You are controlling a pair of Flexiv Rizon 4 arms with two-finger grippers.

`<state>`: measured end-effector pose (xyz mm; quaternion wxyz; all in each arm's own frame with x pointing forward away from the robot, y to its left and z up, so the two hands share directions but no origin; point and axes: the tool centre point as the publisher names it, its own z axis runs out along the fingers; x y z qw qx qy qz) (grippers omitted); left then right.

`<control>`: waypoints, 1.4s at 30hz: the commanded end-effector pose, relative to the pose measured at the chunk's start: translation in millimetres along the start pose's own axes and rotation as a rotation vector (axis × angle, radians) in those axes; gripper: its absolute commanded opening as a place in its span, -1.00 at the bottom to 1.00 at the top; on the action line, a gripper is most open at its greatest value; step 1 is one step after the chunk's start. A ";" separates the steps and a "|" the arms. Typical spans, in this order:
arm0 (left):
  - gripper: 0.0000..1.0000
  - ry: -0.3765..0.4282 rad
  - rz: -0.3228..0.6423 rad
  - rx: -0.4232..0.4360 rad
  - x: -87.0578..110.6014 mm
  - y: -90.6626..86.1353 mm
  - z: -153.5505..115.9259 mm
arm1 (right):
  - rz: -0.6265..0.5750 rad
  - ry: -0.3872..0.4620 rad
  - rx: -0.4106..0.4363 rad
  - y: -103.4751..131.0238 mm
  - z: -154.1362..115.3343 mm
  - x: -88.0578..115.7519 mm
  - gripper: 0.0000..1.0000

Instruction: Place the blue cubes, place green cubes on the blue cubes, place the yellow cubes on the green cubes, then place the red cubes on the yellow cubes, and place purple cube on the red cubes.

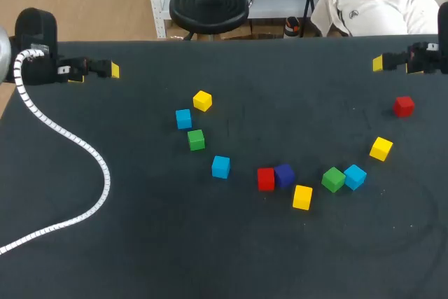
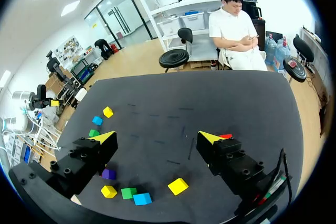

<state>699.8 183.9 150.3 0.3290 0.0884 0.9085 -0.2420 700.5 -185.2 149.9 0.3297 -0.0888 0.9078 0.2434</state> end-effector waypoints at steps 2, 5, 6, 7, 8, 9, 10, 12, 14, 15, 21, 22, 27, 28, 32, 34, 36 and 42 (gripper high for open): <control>1.00 -0.002 0.001 0.004 0.3 1.1 0.0 | 0.001 0.000 0.003 0.7 -0.4 0.2 1.00; 1.00 -0.002 0.001 0.004 0.3 1.1 0.0 | 0.001 0.000 0.003 0.7 -0.4 0.2 1.00; 1.00 -0.002 0.001 0.004 0.3 1.1 0.0 | 0.001 0.000 0.003 0.7 -0.4 0.2 1.00; 1.00 -0.002 0.001 0.004 0.3 1.1 0.0 | 0.001 0.000 0.003 0.7 -0.4 0.2 1.00; 1.00 -0.002 0.001 0.004 0.3 1.1 0.0 | 0.001 0.000 0.003 0.7 -0.4 0.2 1.00; 1.00 -0.002 0.001 0.004 0.3 1.1 0.0 | 0.001 0.000 0.003 0.7 -0.4 0.2 1.00; 1.00 -0.002 0.001 0.004 0.3 1.1 0.0 | 0.001 0.000 0.003 0.7 -0.4 0.2 1.00; 1.00 -0.002 0.001 0.004 0.3 1.1 0.0 | 0.001 0.000 0.003 0.7 -0.4 0.2 1.00; 1.00 -0.002 0.001 0.004 0.3 1.1 0.0 | 0.001 0.000 0.003 0.7 -0.4 0.2 1.00; 1.00 -0.002 0.001 0.004 0.3 1.1 0.0 | 0.001 0.000 0.003 0.7 -0.4 0.2 1.00; 1.00 -0.002 0.001 0.004 0.3 1.1 0.0 | 0.001 0.000 0.003 0.7 -0.4 0.2 1.00; 1.00 -0.002 0.001 0.004 0.3 1.1 0.0 | 0.001 0.000 0.003 0.7 -0.4 0.2 1.00; 1.00 -0.002 0.001 0.004 0.3 1.1 0.0 | 0.001 0.000 0.003 0.7 -0.4 0.2 1.00; 1.00 -0.002 0.001 0.004 0.3 1.1 0.0 | 0.001 0.000 0.003 0.7 -0.4 0.2 1.00; 1.00 -0.002 0.001 0.004 0.3 1.1 0.0 | 0.001 0.000 0.003 0.7 -0.4 0.2 1.00; 1.00 -0.002 0.001 0.004 0.3 1.1 0.0 | 0.001 0.000 0.003 0.7 -0.4 0.2 1.00; 1.00 -0.002 0.001 0.004 0.3 1.1 0.0 | -0.019 0.002 0.004 2.8 -1.4 -2.1 1.00; 1.00 -0.002 0.001 0.004 0.3 1.1 0.0 | -0.128 0.043 0.011 17.7 -4.6 -12.1 1.00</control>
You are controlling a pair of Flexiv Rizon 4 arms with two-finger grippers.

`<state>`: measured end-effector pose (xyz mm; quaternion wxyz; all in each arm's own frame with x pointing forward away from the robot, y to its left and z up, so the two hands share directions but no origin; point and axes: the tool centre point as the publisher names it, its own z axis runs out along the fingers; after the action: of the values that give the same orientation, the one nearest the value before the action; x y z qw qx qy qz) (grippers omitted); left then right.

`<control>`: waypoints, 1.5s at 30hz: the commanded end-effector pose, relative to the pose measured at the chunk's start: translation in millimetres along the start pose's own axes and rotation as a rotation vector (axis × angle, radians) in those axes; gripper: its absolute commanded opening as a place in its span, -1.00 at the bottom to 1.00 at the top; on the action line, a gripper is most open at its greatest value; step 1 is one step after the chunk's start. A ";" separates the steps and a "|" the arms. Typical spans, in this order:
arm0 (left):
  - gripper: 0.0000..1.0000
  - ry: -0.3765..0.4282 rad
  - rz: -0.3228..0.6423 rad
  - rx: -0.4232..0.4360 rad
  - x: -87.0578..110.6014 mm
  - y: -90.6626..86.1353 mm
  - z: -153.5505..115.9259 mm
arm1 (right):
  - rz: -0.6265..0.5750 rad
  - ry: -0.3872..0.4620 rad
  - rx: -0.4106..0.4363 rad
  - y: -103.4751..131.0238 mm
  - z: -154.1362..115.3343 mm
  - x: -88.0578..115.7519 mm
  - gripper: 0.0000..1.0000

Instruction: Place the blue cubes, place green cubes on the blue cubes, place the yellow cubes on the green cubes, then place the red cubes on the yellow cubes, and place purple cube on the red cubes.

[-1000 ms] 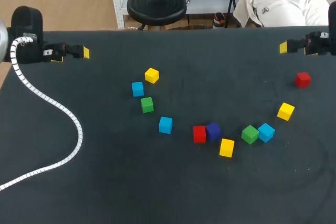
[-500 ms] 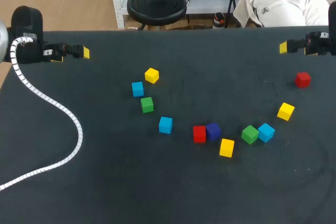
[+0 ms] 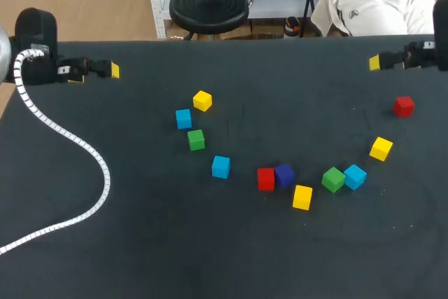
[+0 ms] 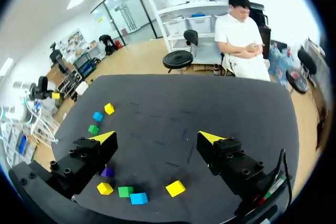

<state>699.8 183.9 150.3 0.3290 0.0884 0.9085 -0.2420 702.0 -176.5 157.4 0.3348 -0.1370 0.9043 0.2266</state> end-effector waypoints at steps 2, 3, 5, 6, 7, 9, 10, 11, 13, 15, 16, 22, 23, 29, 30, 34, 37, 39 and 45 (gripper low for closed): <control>1.00 -0.002 0.001 0.004 0.3 1.1 0.0 | -0.062 0.064 0.007 13.7 -2.3 -8.4 1.00; 1.00 -0.002 0.001 0.004 0.3 1.1 0.0 | -0.089 0.088 0.000 17.8 0.0 -8.7 1.00; 1.00 -0.002 0.001 0.004 0.3 1.1 0.0 | -0.130 0.138 -0.014 24.4 4.6 -8.0 1.00; 1.00 -0.002 0.001 0.004 0.3 1.1 0.0 | -0.157 0.162 -0.028 28.8 7.0 -7.1 1.00; 1.00 -0.002 0.001 0.004 0.3 1.1 0.0 | -0.180 0.186 -0.041 32.9 8.9 -5.9 1.00; 1.00 -0.002 0.001 0.004 0.3 1.1 0.0 | -0.217 0.243 -0.053 40.0 12.2 -2.3 1.00; 1.00 -0.002 0.001 0.004 0.3 1.1 0.0 | -0.232 0.273 -0.054 43.6 13.5 0.1 1.00; 1.00 -0.002 0.001 0.004 0.3 1.1 0.0 | -0.240 0.291 -0.059 46.1 14.7 2.4 1.00; 1.00 -0.002 0.001 0.004 0.3 1.1 0.0 | -0.236 0.323 -0.069 50.3 15.9 6.7 1.00; 1.00 -0.002 0.001 0.004 0.3 1.1 0.0 | -0.229 0.306 -0.094 52.0 14.8 8.9 1.00; 1.00 -0.002 0.001 0.004 0.3 1.1 0.0 | -0.229 0.306 -0.094 52.0 14.8 8.9 1.00; 1.00 -0.002 0.001 0.004 0.3 1.1 0.0 | -0.229 0.306 -0.094 52.0 14.8 8.9 1.00; 1.00 -0.002 0.001 0.004 0.3 1.1 0.0 | -0.229 0.306 -0.094 52.0 14.8 8.9 1.00; 1.00 -0.002 0.001 0.004 0.3 1.1 0.0 | -0.229 0.306 -0.094 52.0 14.8 8.9 1.00; 1.00 -0.002 0.001 0.004 0.3 1.1 0.0 | -0.229 0.306 -0.094 52.0 14.8 8.9 1.00; 1.00 -0.002 0.001 0.004 0.3 1.1 0.0 | -0.335 0.316 -0.145 64.9 20.3 10.5 1.00; 1.00 -0.002 0.001 0.004 0.3 1.1 0.0 | -0.446 0.372 -0.217 75.0 25.3 21.5 1.00; 1.00 -0.002 0.001 0.004 0.3 1.1 0.0 | -0.511 0.418 -0.240 78.4 25.7 31.7 1.00; 1.00 -0.002 0.001 0.004 0.3 1.1 0.0 | -0.606 0.520 -0.307 74.6 15.3 62.7 1.00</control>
<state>699.9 183.9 150.2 0.3291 0.0884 0.9085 -0.2419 633.7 -105.0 126.0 0.1563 -0.4581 0.8538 0.1917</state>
